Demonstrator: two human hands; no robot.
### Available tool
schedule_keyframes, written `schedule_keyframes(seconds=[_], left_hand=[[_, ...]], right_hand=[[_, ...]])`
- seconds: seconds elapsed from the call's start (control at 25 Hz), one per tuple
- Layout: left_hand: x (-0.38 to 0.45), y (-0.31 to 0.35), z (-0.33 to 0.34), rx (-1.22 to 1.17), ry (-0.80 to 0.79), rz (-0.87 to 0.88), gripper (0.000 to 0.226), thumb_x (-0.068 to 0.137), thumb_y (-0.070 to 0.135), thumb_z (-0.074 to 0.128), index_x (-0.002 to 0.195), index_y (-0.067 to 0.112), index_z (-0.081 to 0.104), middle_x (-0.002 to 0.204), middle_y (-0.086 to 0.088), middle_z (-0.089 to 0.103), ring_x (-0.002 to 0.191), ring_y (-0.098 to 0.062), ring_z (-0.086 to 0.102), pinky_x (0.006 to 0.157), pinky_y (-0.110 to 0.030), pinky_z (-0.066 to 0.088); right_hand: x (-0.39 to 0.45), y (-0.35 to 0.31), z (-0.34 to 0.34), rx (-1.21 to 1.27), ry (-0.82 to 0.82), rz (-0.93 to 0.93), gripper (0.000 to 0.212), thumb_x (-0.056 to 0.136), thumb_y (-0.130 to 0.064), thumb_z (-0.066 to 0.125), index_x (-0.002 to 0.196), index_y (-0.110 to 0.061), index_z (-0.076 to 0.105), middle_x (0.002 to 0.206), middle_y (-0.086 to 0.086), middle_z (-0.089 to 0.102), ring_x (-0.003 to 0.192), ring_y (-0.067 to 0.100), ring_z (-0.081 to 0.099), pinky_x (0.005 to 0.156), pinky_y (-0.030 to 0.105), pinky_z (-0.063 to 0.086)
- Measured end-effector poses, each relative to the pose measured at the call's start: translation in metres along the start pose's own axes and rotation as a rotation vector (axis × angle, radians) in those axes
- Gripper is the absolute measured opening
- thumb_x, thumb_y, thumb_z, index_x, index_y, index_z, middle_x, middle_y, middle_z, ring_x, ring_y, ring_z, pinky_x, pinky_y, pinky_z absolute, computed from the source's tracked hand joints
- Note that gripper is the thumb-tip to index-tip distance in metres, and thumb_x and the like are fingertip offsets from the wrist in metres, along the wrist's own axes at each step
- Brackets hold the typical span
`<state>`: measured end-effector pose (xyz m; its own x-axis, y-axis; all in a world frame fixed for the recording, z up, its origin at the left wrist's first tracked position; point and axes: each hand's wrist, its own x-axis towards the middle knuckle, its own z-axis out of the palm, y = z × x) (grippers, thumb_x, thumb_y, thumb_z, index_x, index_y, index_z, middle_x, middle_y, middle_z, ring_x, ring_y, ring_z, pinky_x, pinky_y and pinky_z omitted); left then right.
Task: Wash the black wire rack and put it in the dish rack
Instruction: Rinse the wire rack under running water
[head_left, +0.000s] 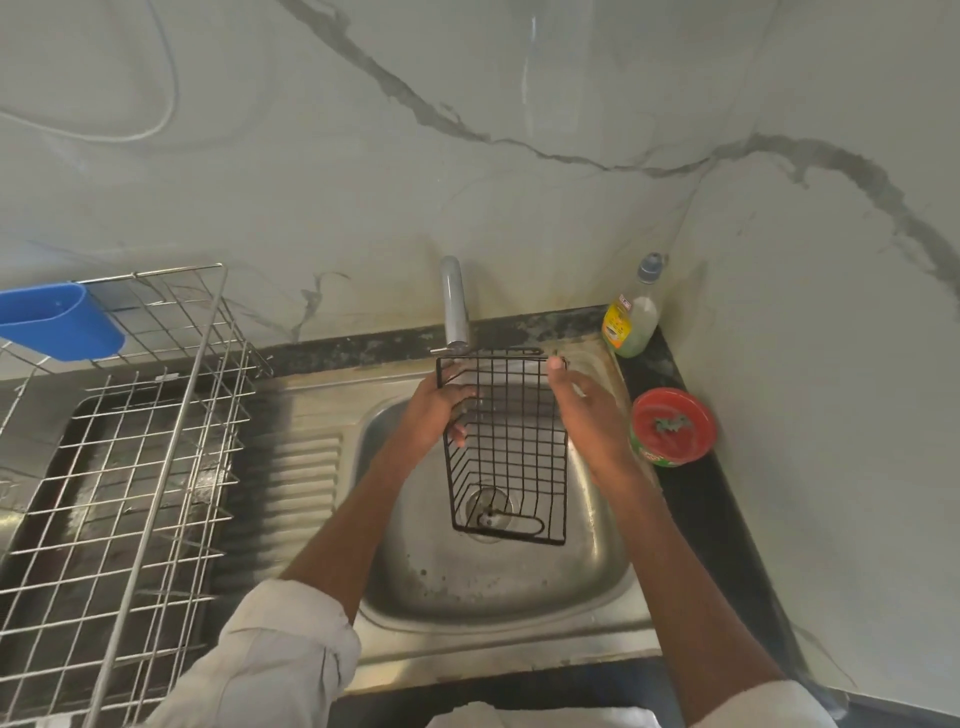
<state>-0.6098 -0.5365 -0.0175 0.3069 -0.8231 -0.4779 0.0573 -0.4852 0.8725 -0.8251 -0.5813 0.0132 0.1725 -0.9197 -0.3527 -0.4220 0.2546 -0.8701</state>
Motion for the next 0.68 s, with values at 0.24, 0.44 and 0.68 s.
schedule_keyframes(seconds=[0.24,0.44,0.68], left_hand=[[-0.020,-0.002,-0.020,-0.028,0.104,-0.237,0.032,0.111,0.026,0.052,0.134,0.005,0.059,0.115,-0.022,0.075,0.081,-0.022,0.077,0.049,-0.030,0.055],[-0.037,-0.002,-0.034,0.090,-0.001,-0.261,0.063,0.086,0.073,0.069,0.122,0.022,0.071,0.127,-0.006,0.069,0.112,-0.026,0.070,0.090,-0.046,0.056],[-0.082,0.007,-0.020,-0.262,-0.022,-0.150,0.068,0.098,0.059,0.067,0.141,0.008,0.057,0.127,-0.024,0.074,0.112,-0.044,0.073,0.102,-0.053,0.059]], right_hand=[[-0.002,0.036,0.025,0.056,-0.287,0.104,0.071,0.093,-0.078,0.045,0.155,-0.047,0.032,0.150,-0.003,0.054,0.111,0.020,0.072,0.096,0.051,0.057],[-0.006,0.019,0.027,0.221,-0.310,0.337,0.060,0.089,-0.072,0.060,0.135,-0.034,0.056,0.124,0.008,0.067,0.099,0.029,0.075,0.080,0.057,0.063],[-0.020,0.026,-0.003,0.372,-0.401,0.446,0.078,0.072,-0.075,0.077,0.127,-0.021,0.065,0.104,0.019,0.078,0.099,0.042,0.075,0.096,0.065,0.054]])
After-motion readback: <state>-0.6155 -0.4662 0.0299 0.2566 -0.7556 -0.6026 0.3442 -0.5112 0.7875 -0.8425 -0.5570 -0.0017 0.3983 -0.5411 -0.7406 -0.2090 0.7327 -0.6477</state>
